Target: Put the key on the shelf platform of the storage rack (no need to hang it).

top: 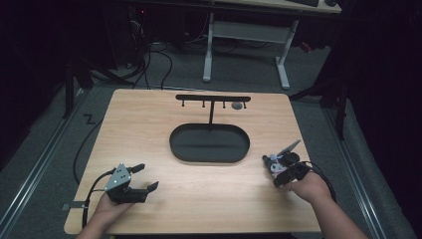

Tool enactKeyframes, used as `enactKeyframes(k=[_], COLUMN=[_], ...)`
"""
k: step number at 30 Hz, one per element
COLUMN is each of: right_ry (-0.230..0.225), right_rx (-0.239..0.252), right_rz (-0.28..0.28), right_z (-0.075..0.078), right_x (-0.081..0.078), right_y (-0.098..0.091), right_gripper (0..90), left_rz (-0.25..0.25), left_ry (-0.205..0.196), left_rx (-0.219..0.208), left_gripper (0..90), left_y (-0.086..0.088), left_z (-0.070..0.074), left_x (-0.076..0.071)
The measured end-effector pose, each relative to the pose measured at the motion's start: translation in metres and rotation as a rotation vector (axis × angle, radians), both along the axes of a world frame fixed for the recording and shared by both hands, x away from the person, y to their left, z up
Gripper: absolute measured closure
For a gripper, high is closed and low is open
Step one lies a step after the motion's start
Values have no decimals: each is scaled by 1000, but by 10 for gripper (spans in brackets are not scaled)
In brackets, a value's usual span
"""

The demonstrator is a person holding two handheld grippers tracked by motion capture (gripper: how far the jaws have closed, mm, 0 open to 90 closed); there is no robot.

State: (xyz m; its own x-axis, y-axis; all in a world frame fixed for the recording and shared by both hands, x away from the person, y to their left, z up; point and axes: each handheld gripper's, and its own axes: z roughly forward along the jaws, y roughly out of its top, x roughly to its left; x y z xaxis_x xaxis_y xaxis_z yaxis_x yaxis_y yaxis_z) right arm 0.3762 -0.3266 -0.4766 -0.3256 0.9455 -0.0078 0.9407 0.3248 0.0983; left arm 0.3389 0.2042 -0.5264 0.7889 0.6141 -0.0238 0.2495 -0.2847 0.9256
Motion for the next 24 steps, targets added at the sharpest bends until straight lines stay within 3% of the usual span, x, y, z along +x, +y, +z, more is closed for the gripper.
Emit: enactKeyframes(k=[15,24], right_ry=[7,-7], right_rx=[5,-5], right_rz=[15,24], right_z=[-2,4], right_x=[-1,-1], right_y=[2,2], right_gripper=[408,457], left_rz=[0,2], left_ry=[0,-1], left_rx=[-1,-6], left_gripper=[167,167], left_y=[0,0], left_z=[0,0], left_x=[0,0])
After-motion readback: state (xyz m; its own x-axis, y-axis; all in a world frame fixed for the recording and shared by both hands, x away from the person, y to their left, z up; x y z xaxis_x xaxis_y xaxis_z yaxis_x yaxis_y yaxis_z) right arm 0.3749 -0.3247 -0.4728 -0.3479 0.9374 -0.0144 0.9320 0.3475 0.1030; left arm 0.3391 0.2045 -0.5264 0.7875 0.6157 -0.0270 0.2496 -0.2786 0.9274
